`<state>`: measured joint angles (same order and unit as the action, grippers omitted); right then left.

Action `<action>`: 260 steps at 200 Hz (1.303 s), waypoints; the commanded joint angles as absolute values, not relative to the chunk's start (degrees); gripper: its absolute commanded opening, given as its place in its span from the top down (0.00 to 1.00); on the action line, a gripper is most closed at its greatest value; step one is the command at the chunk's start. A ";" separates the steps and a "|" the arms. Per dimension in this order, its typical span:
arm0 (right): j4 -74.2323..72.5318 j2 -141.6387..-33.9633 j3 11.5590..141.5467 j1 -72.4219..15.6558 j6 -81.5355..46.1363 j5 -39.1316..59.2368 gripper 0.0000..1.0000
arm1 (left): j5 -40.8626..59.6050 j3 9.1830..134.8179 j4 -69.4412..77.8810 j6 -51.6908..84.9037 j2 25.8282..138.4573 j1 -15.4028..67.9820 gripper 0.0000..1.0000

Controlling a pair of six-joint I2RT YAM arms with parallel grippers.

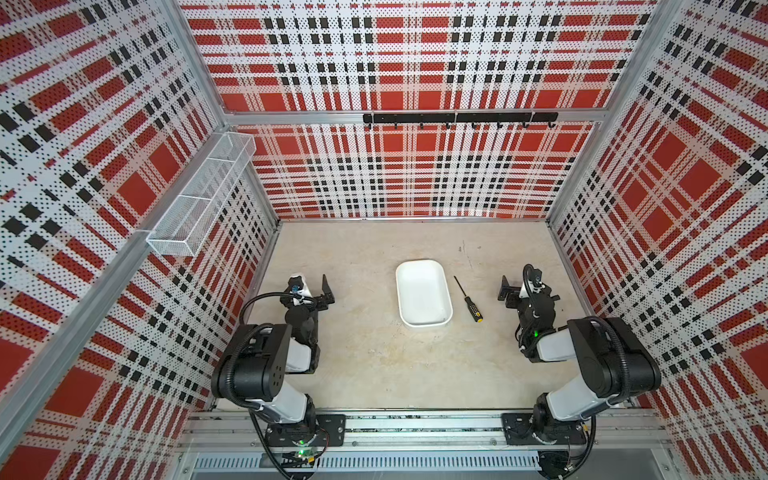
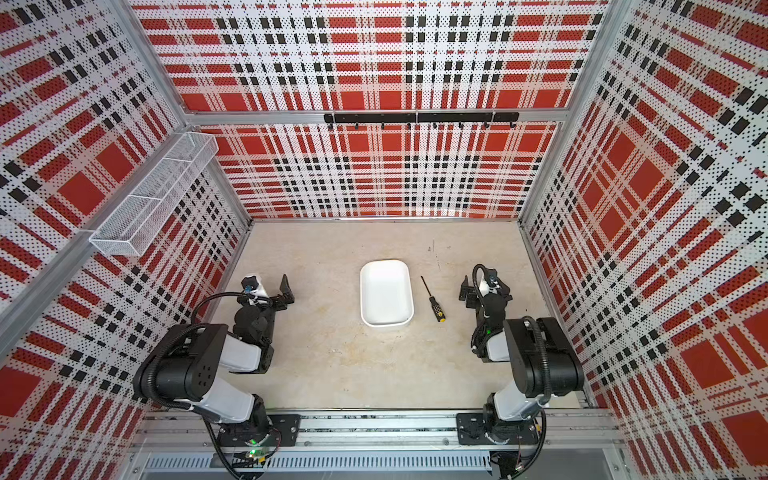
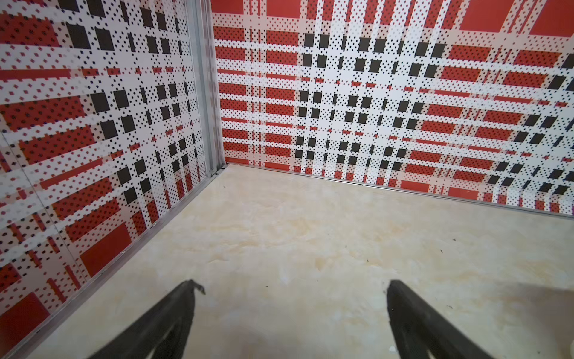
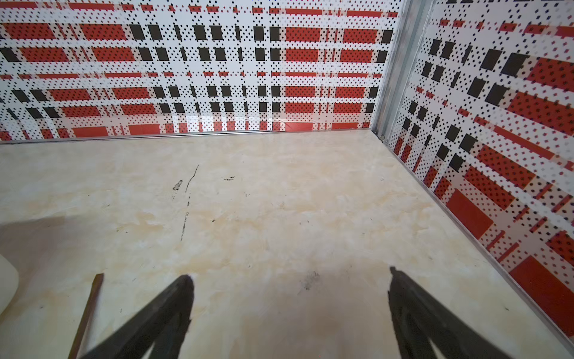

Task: Put the screwdriver in the bin
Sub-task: 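Reach the right gripper down to the black-and-yellow screwdriver handle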

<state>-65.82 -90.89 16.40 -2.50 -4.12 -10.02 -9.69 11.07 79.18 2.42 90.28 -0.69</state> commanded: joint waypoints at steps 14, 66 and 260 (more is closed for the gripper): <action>-66.59 -90.08 16.52 -2.36 -3.87 -9.66 0.00 | -9.73 11.96 80.24 2.29 90.18 -0.85 0.02; -66.01 -88.24 16.09 -2.38 -3.87 -9.99 0.00 | -11.39 10.88 76.39 -0.65 82.90 1.87 0.02; 24.17 -91.48 55.36 -11.80 -8.23 17.75 0.02 | 6.96 33.93 19.94 16.20 78.10 18.05 0.02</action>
<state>18.31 -89.10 54.33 -10.70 -8.25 20.05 4.78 33.80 22.96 13.56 76.60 17.45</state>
